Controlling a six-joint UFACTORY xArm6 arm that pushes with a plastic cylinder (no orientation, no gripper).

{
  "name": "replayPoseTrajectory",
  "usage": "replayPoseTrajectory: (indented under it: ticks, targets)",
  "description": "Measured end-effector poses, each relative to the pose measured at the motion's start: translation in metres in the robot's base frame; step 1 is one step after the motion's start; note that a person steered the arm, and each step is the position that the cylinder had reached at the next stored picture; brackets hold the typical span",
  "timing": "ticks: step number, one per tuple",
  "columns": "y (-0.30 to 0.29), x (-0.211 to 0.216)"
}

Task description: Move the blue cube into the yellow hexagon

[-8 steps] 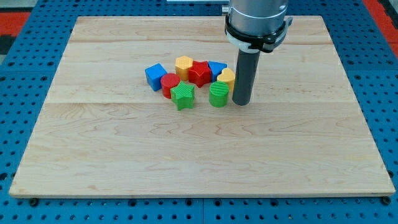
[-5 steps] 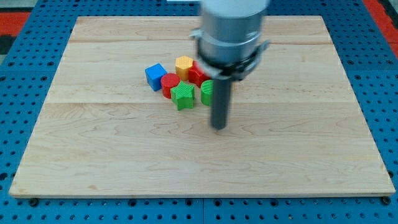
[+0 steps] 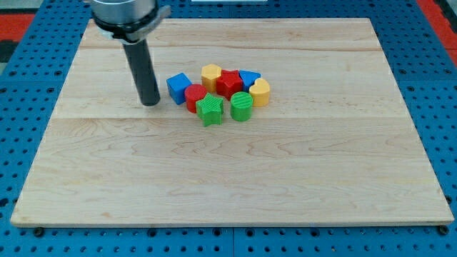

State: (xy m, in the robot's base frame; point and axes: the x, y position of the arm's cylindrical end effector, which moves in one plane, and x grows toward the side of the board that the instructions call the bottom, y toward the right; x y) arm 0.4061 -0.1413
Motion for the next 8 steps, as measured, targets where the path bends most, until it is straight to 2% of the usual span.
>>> replayPoseTrajectory:
  ticks: [1,2,5,6,8]
  targets:
    - [0.007,-0.025]
    - [0.036,-0.027]
    - [0.037,-0.025]
    - [0.011,0.035]
    - [0.059,0.13]
